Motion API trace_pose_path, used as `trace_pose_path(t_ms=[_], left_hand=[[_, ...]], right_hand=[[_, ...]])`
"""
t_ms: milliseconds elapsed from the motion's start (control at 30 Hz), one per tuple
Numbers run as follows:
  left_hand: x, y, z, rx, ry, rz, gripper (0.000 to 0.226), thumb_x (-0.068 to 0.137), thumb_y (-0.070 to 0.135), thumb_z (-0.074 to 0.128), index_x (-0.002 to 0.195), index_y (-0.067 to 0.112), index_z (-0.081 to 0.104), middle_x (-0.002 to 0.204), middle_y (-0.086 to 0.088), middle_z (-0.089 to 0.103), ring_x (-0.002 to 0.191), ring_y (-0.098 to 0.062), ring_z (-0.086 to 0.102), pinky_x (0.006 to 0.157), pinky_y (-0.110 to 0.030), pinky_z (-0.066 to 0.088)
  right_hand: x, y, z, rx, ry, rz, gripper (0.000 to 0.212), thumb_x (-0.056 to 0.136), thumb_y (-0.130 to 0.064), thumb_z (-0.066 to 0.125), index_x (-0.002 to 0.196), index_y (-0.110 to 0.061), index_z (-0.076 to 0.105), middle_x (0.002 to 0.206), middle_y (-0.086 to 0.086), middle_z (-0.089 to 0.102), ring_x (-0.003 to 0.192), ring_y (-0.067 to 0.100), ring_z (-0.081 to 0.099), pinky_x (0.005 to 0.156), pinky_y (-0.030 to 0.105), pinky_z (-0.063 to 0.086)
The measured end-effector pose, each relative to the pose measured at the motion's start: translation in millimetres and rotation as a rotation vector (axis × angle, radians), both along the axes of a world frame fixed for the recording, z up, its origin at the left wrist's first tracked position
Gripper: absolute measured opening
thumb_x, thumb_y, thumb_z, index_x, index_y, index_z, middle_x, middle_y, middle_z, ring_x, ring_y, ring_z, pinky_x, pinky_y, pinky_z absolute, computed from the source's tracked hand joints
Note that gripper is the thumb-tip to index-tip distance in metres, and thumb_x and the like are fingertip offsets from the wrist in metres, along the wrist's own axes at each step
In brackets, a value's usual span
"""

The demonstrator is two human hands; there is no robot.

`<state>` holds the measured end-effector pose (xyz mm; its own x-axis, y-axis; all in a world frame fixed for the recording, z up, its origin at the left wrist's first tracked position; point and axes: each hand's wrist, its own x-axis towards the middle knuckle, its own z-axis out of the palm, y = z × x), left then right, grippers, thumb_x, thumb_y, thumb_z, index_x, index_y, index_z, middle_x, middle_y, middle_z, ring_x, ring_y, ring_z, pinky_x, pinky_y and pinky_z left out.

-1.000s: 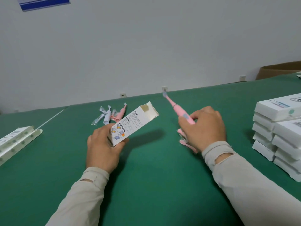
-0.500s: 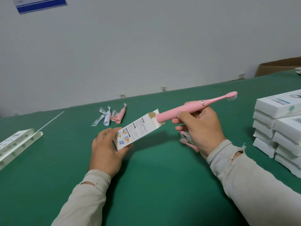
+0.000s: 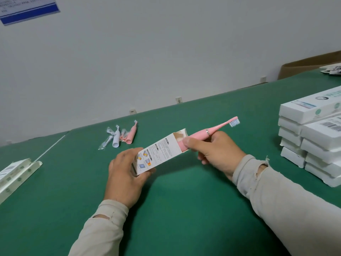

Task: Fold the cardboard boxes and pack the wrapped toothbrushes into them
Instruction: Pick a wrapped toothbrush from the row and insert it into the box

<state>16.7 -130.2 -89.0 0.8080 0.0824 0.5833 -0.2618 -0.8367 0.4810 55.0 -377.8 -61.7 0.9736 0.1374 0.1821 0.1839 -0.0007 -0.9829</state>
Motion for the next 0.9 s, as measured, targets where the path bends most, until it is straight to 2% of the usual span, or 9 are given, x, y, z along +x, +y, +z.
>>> trace_pose_path(t_ms=[100, 167, 267, 333, 467, 567, 633, 767, 900], left_hand=[[2, 1, -2, 0.063, 0.013, -0.012, 0.059, 0.069, 0.019, 0.088, 0.109, 0.047, 0.055, 0.110, 0.017, 0.056, 0.108, -0.015, 0.047, 0.092, -0.016, 0.024], [7, 7, -2, 0.073, 0.021, 0.036, 0.055, 0.070, 0.021, 0.088, 0.110, 0.043, 0.059, 0.111, 0.012, 0.060, 0.110, -0.020, 0.051, 0.092, -0.021, 0.025], [11, 14, -4, 0.078, 0.055, 0.118, 0.051, 0.071, 0.025, 0.086, 0.116, 0.036, 0.064, 0.115, 0.006, 0.063, 0.113, -0.024, 0.051, 0.093, -0.023, 0.025], [11, 15, -6, 0.092, 0.079, 0.137, 0.051, 0.073, 0.028, 0.085, 0.118, 0.035, 0.063, 0.117, 0.006, 0.062, 0.114, -0.025, 0.049, 0.093, -0.023, 0.025], [11, 16, -7, 0.079, 0.092, 0.145, 0.051, 0.074, 0.032, 0.083, 0.120, 0.035, 0.062, 0.119, 0.007, 0.061, 0.117, -0.024, 0.048, 0.093, -0.024, 0.026], [10, 15, -7, 0.060, 0.093, 0.145, 0.052, 0.074, 0.031, 0.084, 0.121, 0.036, 0.062, 0.120, 0.008, 0.060, 0.117, -0.023, 0.047, 0.093, -0.023, 0.025], [8, 13, -6, 0.030, 0.081, 0.128, 0.053, 0.073, 0.029, 0.085, 0.121, 0.036, 0.062, 0.119, 0.010, 0.058, 0.117, -0.023, 0.046, 0.093, -0.021, 0.023], [5, 11, -5, 0.045, 0.070, 0.094, 0.052, 0.073, 0.028, 0.085, 0.120, 0.035, 0.063, 0.115, 0.014, 0.055, 0.116, -0.021, 0.046, 0.093, -0.019, 0.021], [5, 10, -5, 0.045, 0.070, 0.085, 0.052, 0.072, 0.027, 0.086, 0.118, 0.036, 0.063, 0.114, 0.014, 0.056, 0.114, -0.019, 0.046, 0.095, -0.021, 0.023]], right_hand=[[0, -1, -2, -0.155, 0.084, 0.053, 0.036, 0.082, -0.053, 0.074, 0.082, -0.018, 0.076, 0.062, -0.007, 0.060, 0.050, 0.010, 0.051, 0.047, 0.023, 0.044], [4, -3, 1, -0.060, 0.154, -0.033, 0.036, 0.083, -0.051, 0.073, 0.083, -0.015, 0.071, 0.063, -0.002, 0.062, 0.048, 0.012, 0.052, 0.046, 0.025, 0.045], [9, -8, 7, 0.273, 0.188, -0.163, 0.021, 0.091, -0.027, 0.071, 0.098, -0.012, 0.057, 0.071, 0.008, 0.061, 0.046, 0.013, 0.053, 0.047, 0.027, 0.048], [11, -13, 7, 0.320, 0.089, -0.240, 0.019, 0.091, -0.008, 0.065, 0.104, -0.017, 0.053, 0.077, 0.012, 0.062, 0.050, 0.013, 0.058, 0.048, 0.025, 0.051], [8, -14, 3, 0.055, -0.134, -0.279, 0.023, 0.095, -0.003, 0.059, 0.097, -0.026, 0.060, 0.089, 0.014, 0.068, 0.063, 0.006, 0.068, 0.057, 0.018, 0.054], [4, -9, -1, -0.050, -0.179, -0.197, 0.019, 0.095, -0.011, 0.063, 0.097, -0.030, 0.064, 0.089, 0.004, 0.071, 0.075, 0.007, 0.073, 0.066, 0.034, 0.062], [2, -5, -5, -0.148, -0.215, -0.148, 0.020, 0.094, -0.010, 0.064, 0.102, -0.029, 0.067, 0.088, -0.005, 0.071, 0.079, 0.006, 0.073, 0.074, 0.037, 0.062], [-3, -1, -5, -0.390, -0.332, -0.157, 0.021, 0.093, -0.013, 0.064, 0.108, -0.026, 0.073, 0.084, -0.012, 0.072, 0.075, 0.001, 0.070, 0.079, 0.031, 0.058], [-6, -4, 0, -0.527, -0.410, -0.174, 0.012, 0.095, -0.027, 0.063, 0.098, -0.029, 0.074, 0.076, -0.011, 0.069, 0.068, 0.012, 0.061, 0.074, 0.036, 0.054]])
